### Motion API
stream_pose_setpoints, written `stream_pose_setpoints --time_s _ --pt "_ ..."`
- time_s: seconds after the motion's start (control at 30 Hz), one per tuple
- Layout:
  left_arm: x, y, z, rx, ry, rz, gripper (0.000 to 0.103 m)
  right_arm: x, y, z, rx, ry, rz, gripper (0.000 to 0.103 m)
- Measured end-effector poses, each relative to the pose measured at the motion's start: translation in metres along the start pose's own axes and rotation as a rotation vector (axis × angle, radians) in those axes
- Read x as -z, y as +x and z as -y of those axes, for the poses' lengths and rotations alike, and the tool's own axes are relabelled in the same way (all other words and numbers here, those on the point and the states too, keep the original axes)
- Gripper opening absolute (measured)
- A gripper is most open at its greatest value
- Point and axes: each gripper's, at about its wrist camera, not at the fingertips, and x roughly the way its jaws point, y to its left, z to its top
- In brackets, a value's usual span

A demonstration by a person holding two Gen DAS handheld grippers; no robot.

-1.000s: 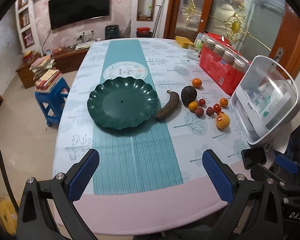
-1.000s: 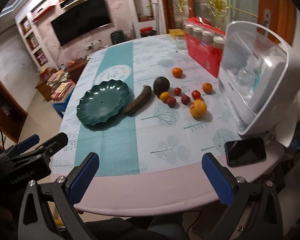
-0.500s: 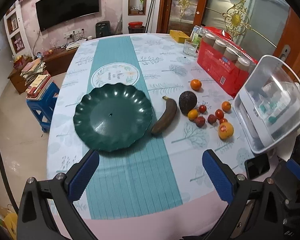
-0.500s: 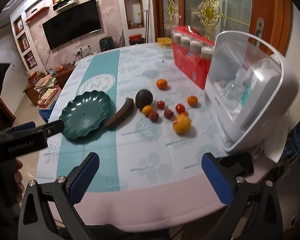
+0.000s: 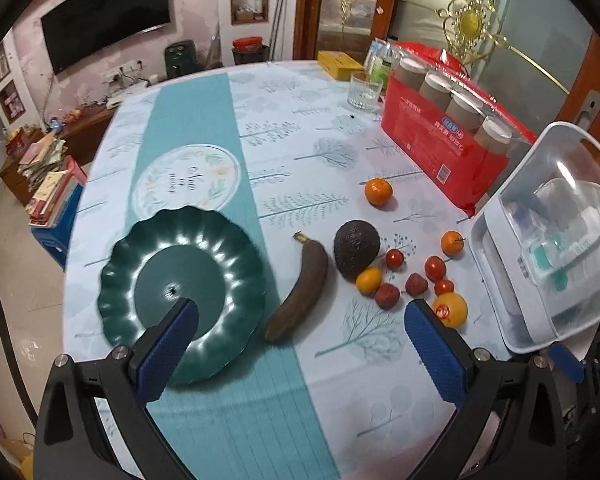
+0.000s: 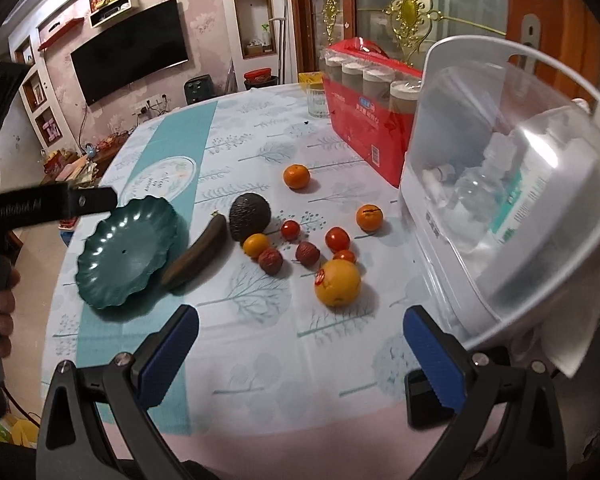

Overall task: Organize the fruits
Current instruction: 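Move the left tool to the avocado while the right tool moves to the grapefruit, then close the left tool on the avocado while the right tool grasps the grapefruit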

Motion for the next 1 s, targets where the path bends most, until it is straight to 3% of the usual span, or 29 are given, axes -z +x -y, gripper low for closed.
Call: stream_pose_setpoints --time_s 0.23,0.53,0.8,1.0 --pt "-0.030 0.065 0.019 0.019 -0.002 -0.075 0.099 -0.009 0.048 0.011 -0.005 -0.039 -0.042 0.101" --pt "-0.046 0.139 0.043 0.053 0.022 -0.137 0.091 -0.004 0.104 0.013 -0.038 -0.112 -0.140 0.086" --pt "-0.047 0.180 0.051 0.060 0.041 -0.143 0.080 -0.004 0.138 0.021 -0.053 -0.112 -0.200 0.072" --pt "-0.048 0.197 0.055 0.068 0.055 -0.135 0.076 -0.008 0.148 0.023 -0.051 -0.112 -0.211 0.067"
